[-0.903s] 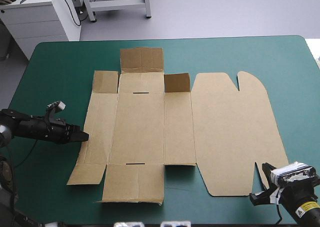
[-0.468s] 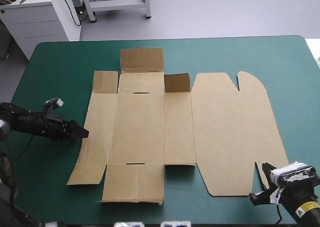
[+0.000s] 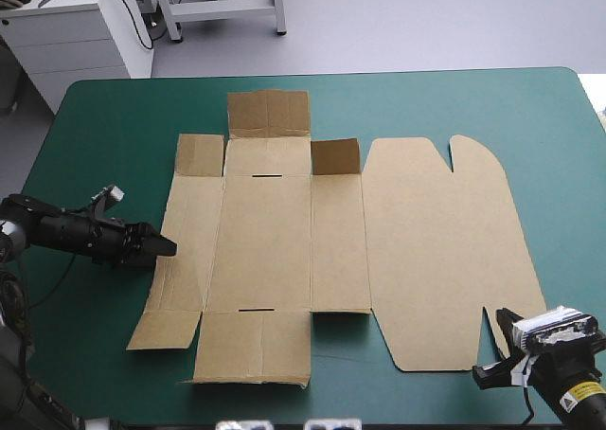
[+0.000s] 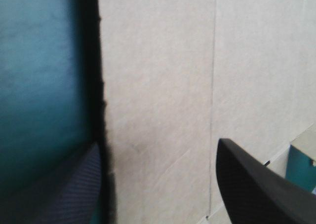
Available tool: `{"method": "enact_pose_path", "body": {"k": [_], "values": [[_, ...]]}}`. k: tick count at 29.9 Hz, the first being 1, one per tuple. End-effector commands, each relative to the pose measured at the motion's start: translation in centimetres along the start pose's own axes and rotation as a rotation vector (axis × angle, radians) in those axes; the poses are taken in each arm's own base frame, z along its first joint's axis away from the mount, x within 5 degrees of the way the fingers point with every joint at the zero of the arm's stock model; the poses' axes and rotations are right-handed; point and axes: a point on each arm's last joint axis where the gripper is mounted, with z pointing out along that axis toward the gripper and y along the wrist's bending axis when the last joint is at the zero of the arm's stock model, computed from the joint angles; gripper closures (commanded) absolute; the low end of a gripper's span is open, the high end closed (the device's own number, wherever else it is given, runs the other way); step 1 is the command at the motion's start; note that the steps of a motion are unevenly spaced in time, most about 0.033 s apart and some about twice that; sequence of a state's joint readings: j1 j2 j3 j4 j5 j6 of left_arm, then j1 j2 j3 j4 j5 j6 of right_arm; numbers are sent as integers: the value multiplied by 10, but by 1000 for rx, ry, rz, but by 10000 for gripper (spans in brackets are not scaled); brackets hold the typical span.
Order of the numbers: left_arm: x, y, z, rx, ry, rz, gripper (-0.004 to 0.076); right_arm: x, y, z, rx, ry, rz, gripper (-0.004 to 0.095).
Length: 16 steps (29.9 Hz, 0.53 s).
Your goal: Fold the box
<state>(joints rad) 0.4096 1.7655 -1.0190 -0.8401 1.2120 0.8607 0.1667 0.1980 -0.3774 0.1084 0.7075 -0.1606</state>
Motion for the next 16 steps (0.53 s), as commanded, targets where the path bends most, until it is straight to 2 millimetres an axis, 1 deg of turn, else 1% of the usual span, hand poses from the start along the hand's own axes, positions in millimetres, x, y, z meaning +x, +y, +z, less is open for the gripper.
{"method": "enact_pose_path", "body": {"k": [1,5,9,12,14,16], "values": [[-3,-23,5,99,29,26,240,-13,-1,-2,14,-76,-3,928],[-7,-38,19,147,41,52,240,-13,-1,-2,14,-76,-3,928],[-7,-48,29,159,71,76,244,-13,-1,-2,14,-76,-3,928],[-7,-53,33,163,87,88,272,-13,-1,-2,14,-76,-3,928],[-7,-56,35,171,89,53,294,-13,-1,-2,14,-76,-3,928],[-8,-59,37,179,91,54,319,-13,-1,-2,14,-76,-3,928]]}}
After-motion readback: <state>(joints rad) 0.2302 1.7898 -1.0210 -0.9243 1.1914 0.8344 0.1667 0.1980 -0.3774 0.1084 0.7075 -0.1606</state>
